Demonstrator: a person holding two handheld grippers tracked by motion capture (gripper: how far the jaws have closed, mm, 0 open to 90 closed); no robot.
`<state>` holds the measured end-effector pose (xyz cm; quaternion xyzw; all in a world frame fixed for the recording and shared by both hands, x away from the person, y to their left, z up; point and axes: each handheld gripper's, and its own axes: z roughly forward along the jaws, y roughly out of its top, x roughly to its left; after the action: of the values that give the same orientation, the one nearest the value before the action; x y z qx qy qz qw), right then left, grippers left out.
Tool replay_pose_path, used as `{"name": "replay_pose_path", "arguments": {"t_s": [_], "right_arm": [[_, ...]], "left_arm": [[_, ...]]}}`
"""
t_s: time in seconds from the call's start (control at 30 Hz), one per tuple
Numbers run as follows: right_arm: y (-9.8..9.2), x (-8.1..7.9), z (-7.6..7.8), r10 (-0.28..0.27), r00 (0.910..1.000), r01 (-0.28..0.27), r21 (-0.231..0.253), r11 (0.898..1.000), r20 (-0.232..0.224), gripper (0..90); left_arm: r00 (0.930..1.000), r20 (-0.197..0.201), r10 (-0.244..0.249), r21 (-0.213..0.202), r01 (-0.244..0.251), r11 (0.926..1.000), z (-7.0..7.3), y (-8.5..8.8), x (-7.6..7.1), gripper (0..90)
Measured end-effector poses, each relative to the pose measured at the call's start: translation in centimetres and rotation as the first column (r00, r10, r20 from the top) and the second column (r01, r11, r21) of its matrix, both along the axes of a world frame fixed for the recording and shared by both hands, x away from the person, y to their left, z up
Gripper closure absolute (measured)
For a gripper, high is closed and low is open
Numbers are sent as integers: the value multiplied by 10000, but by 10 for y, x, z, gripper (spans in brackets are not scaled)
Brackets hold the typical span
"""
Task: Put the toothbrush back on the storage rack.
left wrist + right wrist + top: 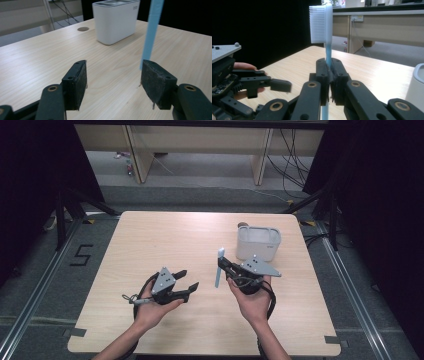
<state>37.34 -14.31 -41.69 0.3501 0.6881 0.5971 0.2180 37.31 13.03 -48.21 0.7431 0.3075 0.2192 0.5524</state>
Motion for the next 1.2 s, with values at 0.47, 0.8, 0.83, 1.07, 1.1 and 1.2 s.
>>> {"name": "replay_pose_path", "arguments": {"t_s": [0.47,0.8,0.83,1.07,1.1,1.2], "right_arm": [[-20,-1,4,-560,9984,559,108,9984,95,862],[-31,-1,10,-829,9963,829,27,9966,213,861],[-32,-1,11,-898,9958,897,85,9959,157,861],[-40,0,14,-1013,9945,1011,59,9949,274,860],[-40,1,14,-1054,9939,1051,100,9944,320,860],[-45,1,15,-1171,9923,1172,4,9931,392,860]], "left_arm": [[9901,185,1392,-621,-1378,9885,-23,51,-11,361],[9860,293,1641,-667,-1619,9846,-35,57,-11,355],[9856,302,1664,-645,-1642,9843,-36,58,-11,353],[9827,324,1824,-813,-1793,9804,-40,63,-12,341],[9825,310,1838,-854,-1806,9798,-40,64,-12,339],[9815,384,1877,-1100,-1825,9770,-41,64,-11,330]]}}
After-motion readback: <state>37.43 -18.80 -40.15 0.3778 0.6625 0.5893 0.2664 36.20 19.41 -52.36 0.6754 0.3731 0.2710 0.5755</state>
